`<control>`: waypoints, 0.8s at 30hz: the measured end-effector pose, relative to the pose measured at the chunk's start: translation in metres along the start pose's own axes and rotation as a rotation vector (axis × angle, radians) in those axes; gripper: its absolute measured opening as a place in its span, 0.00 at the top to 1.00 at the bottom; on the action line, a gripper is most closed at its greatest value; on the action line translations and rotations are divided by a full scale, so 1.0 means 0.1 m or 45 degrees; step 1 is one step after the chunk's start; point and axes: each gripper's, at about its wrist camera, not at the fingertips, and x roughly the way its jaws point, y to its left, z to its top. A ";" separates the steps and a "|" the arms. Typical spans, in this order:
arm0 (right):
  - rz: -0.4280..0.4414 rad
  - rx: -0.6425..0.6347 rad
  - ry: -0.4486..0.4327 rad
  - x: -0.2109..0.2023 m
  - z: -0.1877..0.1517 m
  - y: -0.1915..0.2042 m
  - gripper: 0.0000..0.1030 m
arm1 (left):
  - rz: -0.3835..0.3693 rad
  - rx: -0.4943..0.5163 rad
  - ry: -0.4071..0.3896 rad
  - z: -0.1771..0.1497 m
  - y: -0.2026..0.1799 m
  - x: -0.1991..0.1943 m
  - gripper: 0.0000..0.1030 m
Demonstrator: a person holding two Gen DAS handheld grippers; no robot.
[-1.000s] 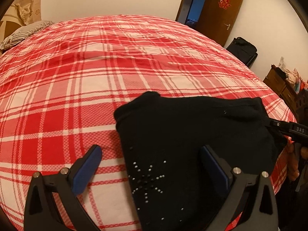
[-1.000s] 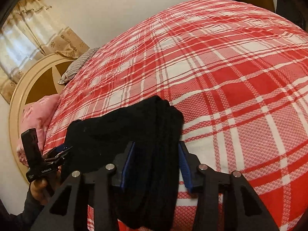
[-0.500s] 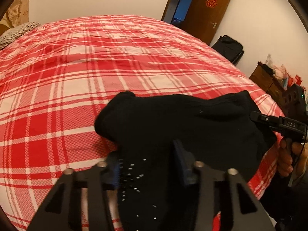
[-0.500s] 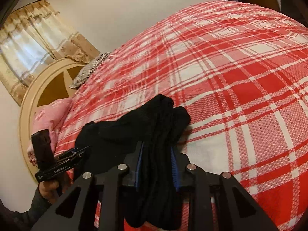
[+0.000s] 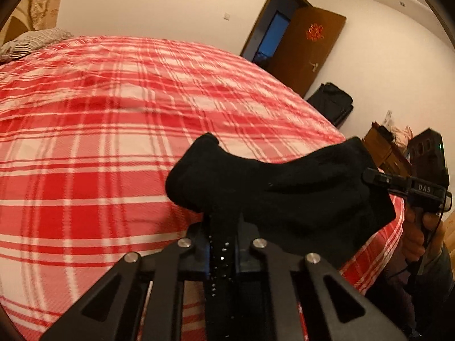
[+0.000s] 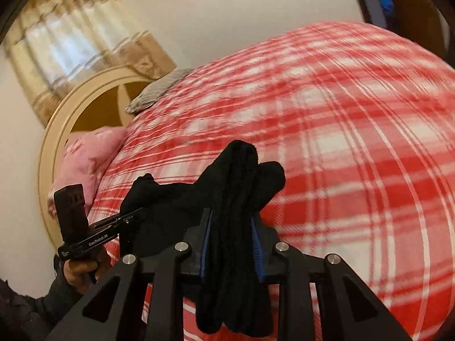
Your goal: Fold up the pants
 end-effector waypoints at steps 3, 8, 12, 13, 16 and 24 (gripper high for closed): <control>0.032 -0.080 0.019 0.21 0.21 0.22 0.75 | 0.045 -0.036 -0.054 0.04 0.15 -0.19 0.89; 0.148 -0.185 0.059 0.77 0.55 0.66 0.75 | 0.228 -0.105 -0.170 0.07 0.53 -0.63 0.89; 0.253 -0.250 0.104 1.29 0.71 1.07 0.75 | 0.359 -0.158 -0.222 0.06 0.84 -0.92 0.89; 0.278 -0.254 0.121 1.43 0.73 1.16 0.75 | 0.391 -0.174 -0.228 0.04 0.93 -0.97 0.89; 0.336 -0.266 0.164 1.79 0.75 1.37 0.75 | 0.481 -0.223 -0.237 -0.03 1.18 -1.09 0.89; 0.317 -0.231 0.274 2.53 0.62 1.50 0.75 | 0.636 -0.325 -0.146 -0.24 1.66 -0.95 0.74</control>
